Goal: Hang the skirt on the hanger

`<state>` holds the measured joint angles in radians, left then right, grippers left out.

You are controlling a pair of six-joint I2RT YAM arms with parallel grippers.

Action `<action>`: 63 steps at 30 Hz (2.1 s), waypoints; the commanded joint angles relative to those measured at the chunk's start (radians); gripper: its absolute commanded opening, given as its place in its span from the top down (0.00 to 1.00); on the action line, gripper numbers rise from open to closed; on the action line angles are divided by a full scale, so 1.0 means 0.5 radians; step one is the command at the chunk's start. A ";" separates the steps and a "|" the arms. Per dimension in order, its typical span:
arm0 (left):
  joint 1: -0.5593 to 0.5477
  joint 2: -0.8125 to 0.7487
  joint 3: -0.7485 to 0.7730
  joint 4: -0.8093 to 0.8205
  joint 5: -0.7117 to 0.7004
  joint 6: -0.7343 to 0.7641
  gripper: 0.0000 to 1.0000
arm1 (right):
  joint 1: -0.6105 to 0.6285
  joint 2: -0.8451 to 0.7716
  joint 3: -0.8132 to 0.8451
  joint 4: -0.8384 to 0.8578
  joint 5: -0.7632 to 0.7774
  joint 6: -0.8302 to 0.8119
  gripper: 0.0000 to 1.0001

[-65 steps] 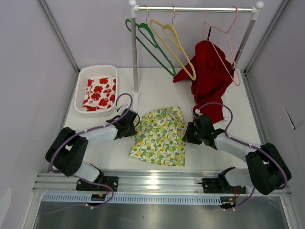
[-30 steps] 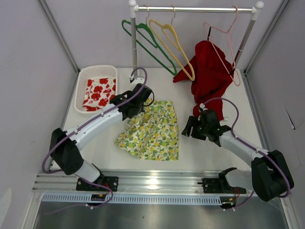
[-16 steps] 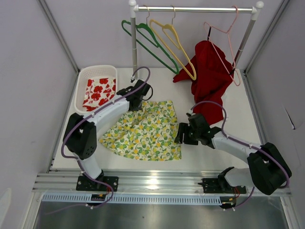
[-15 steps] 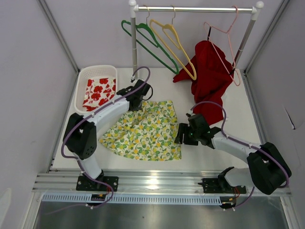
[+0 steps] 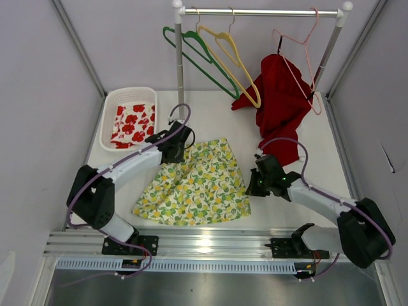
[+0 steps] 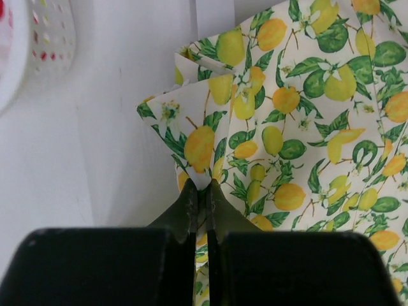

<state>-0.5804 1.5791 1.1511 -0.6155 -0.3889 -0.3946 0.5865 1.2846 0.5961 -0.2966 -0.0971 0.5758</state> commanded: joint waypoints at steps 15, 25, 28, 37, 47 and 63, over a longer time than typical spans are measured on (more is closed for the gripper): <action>0.001 -0.357 -0.367 0.148 0.115 -0.122 0.69 | -0.221 -0.337 0.154 0.022 0.023 -0.007 0.34; 0.053 -0.250 -0.109 0.038 -0.173 -0.067 0.32 | -0.305 0.722 0.955 0.299 -0.103 -0.237 0.33; 0.145 -0.155 -0.047 0.037 -0.192 -0.064 0.31 | -0.332 0.915 1.118 0.317 -0.140 -0.244 0.32; 0.342 0.195 0.020 0.203 0.087 -0.042 0.31 | -0.335 1.330 1.397 0.369 -0.229 -0.299 0.32; 0.388 0.330 0.035 0.317 0.326 -0.036 0.76 | -0.323 1.465 1.416 0.403 -0.281 -0.265 0.61; 0.391 -0.121 0.532 0.218 0.615 0.037 1.00 | -0.581 0.401 1.029 0.357 -0.143 -0.050 0.93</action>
<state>-0.3939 1.5719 1.3437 -0.5491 -0.1410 -0.4084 0.3305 1.5921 1.0790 -0.1352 -0.1970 0.5251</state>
